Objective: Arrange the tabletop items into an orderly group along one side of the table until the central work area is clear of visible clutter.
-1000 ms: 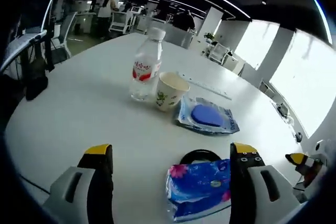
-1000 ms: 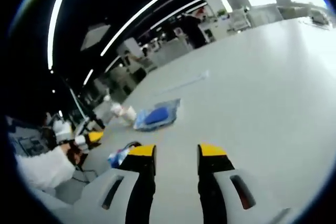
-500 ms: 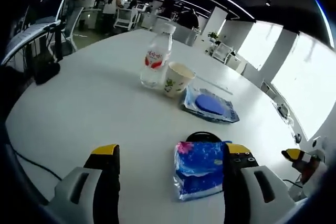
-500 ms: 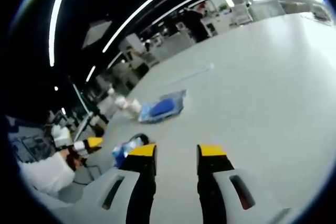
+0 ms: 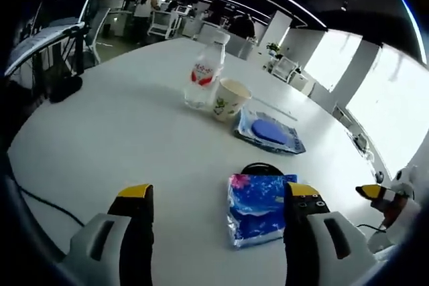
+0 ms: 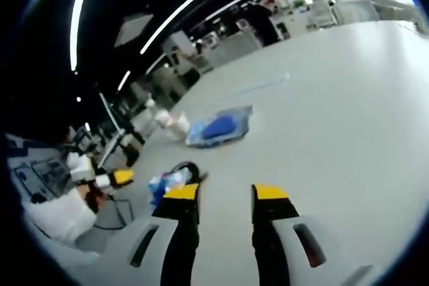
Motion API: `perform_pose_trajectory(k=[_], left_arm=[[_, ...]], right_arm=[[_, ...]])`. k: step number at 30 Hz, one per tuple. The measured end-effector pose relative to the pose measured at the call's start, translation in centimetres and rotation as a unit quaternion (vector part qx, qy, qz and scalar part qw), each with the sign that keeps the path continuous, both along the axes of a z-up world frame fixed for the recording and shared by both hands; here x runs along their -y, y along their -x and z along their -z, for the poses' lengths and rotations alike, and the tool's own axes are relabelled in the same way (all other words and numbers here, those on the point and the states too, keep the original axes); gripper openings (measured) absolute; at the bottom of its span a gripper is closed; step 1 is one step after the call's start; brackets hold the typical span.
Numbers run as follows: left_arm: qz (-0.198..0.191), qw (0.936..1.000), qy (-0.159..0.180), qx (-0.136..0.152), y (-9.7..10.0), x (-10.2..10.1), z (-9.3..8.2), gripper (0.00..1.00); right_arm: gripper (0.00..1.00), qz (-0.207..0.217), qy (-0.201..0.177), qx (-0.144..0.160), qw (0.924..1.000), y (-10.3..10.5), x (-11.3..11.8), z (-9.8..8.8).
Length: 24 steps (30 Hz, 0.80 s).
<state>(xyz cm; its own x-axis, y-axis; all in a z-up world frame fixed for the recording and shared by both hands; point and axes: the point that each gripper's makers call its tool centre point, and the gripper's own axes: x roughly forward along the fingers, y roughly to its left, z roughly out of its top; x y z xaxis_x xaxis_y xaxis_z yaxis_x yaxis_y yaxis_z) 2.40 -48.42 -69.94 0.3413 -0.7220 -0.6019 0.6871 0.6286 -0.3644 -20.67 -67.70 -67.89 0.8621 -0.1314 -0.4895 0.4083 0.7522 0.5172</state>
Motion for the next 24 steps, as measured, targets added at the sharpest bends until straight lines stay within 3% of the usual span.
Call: perform_pose_trajectory(k=[7, 15, 18, 24], left_arm=[[0.074, 0.997, -0.024, 0.003, 2.9, -0.3, 1.3, 0.75], [0.089, 0.9955, -0.026, -0.02, 4.6, -0.8, 2.5, 0.65], [0.095, 0.9949, -0.026, -0.023, 5.0, -0.7, 2.8, 0.61], [0.105, 0.9931, -0.04, -0.031, 5.4, -0.6, 4.2, 0.48]], right_arm=[[0.3, -0.098, 0.006, -0.028, 0.9948, -3.0, -3.6, 1.0], [0.32, -0.163, -0.016, -0.046, 0.9855, -6.5, -6.9, 2.0], [0.32, -0.191, -0.013, -0.067, 0.9791, -7.8, -8.1, 3.3], [0.32, -0.21, -0.034, -0.085, 0.9734, -9.6, -9.9, 5.2]])
